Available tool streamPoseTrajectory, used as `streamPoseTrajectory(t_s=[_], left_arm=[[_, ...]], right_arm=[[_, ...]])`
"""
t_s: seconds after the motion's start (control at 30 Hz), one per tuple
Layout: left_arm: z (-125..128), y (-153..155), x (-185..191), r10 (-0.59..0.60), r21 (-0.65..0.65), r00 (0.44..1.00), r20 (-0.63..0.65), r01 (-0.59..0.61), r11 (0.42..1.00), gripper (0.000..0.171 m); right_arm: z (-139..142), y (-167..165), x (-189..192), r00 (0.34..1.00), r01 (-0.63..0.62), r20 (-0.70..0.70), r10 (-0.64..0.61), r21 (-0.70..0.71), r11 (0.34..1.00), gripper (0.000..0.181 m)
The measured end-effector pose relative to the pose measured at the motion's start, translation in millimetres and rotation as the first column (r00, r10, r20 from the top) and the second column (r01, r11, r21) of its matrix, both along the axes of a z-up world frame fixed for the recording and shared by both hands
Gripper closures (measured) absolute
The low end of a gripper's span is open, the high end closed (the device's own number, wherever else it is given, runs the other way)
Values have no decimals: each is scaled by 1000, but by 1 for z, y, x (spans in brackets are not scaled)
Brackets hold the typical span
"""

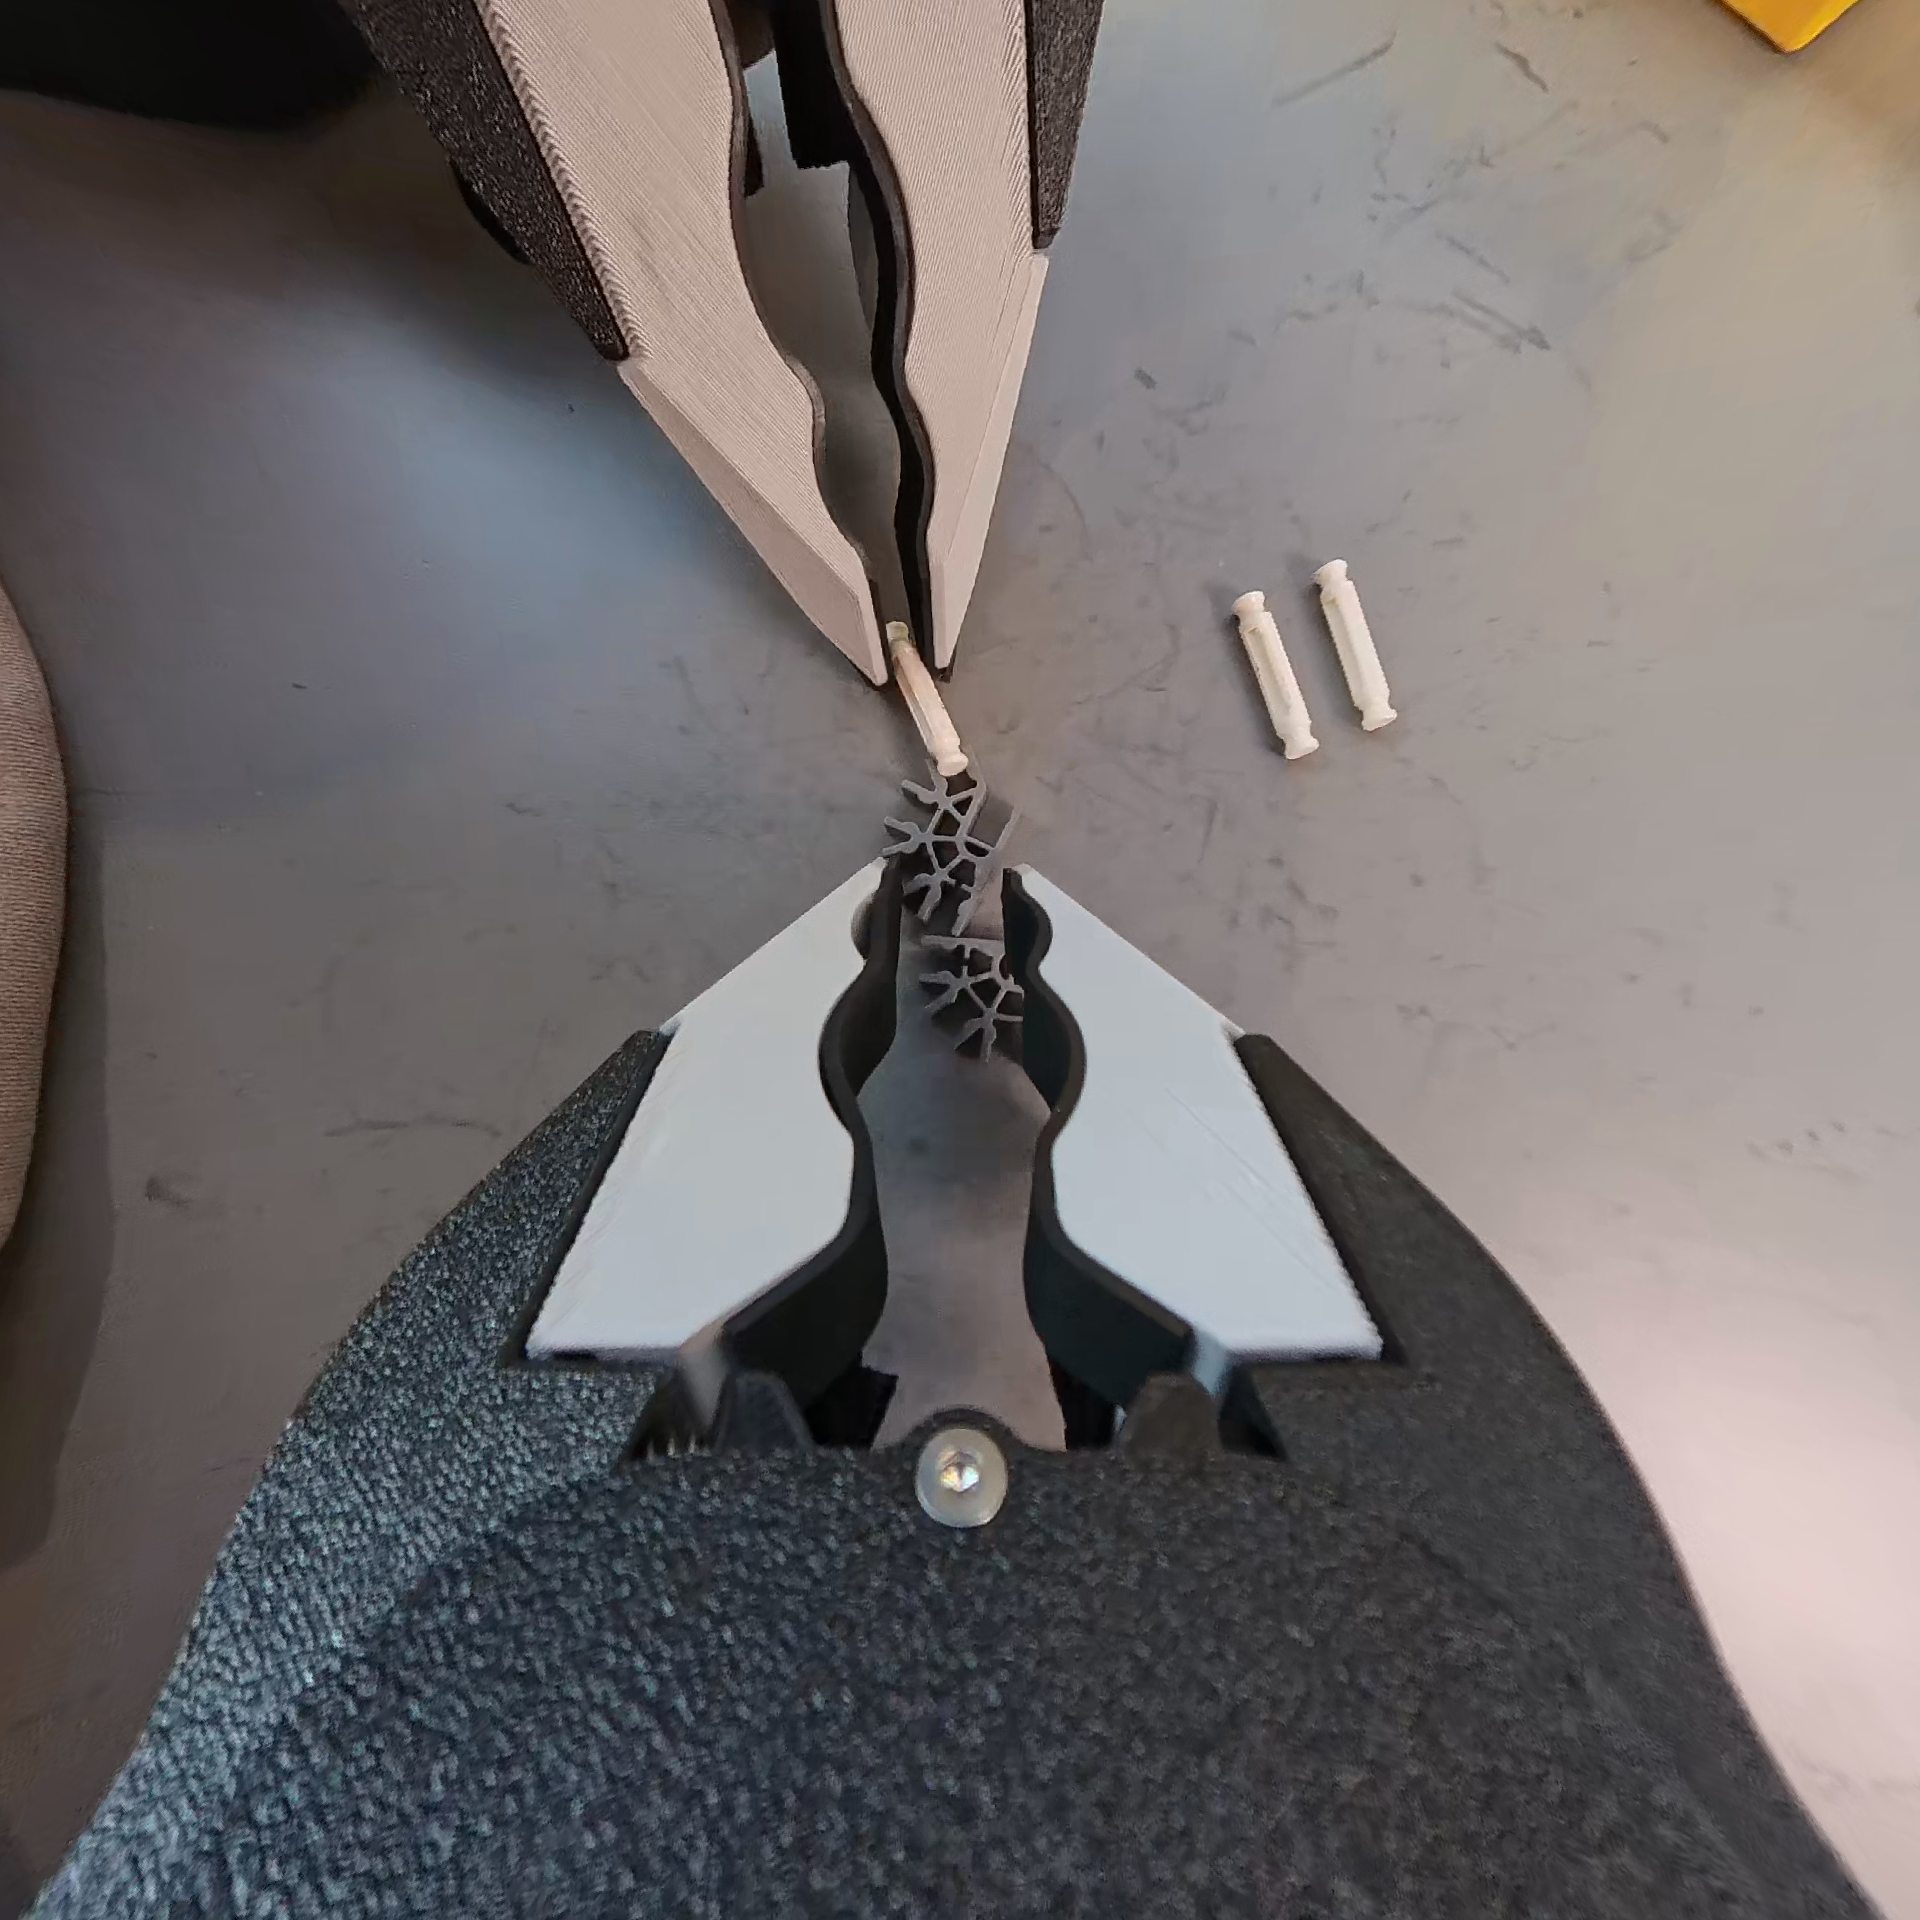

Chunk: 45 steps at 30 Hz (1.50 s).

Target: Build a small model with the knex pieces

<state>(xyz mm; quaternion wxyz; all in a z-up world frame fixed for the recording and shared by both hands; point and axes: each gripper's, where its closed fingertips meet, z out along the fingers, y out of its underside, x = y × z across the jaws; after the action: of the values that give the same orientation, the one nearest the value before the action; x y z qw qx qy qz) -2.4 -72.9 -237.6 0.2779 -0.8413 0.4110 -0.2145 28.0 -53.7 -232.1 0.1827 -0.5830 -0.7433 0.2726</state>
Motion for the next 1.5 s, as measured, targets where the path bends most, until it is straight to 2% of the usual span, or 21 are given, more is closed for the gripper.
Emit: streamPoseTrajectory(t_s=[0.43, 0.57, 0.67, 0.8, 0.97, 1.3, 1.5], left_arm=[[0, 3, 5, 0, 23, 1000, 11, -1, 1000, 166], [0, 3, 5, 1, 22, 1000, 16, -1, 1000, 165], [0, 3, 5, 2, 21, 1000, 19, -3, 1000, 165], [0, 3, 5, 4, 18, 1000, 24, -5, 1000, 165], [0, 3, 5, 6, 12, 999, 35, -6, 1000, 165], [1, 4, 7, 9, -10, 997, 78, -8, 1000, 165], [1, 4, 5, 10, -30, 996, 88, -7, 1000, 165]], right_arm=[[3, -2, -4, 1000, 0, -21, 0, -11, 1000, 164], [16, 1, -15, 993, 31, -111, -32, -10, 999, 181], [17, -1, -20, 991, 35, -129, -36, -13, 999, 181], [5, -1, -17, 997, 27, -67, -25, 19, 999, 181], [4, -1, -18, 999, 24, -26, -22, 73, 997, 181], [0, -3, -17, 983, -40, 183, 2, 206, 978, 181], [-1, -4, -19, 970, -84, 239, 32, 211, 974, 181]])
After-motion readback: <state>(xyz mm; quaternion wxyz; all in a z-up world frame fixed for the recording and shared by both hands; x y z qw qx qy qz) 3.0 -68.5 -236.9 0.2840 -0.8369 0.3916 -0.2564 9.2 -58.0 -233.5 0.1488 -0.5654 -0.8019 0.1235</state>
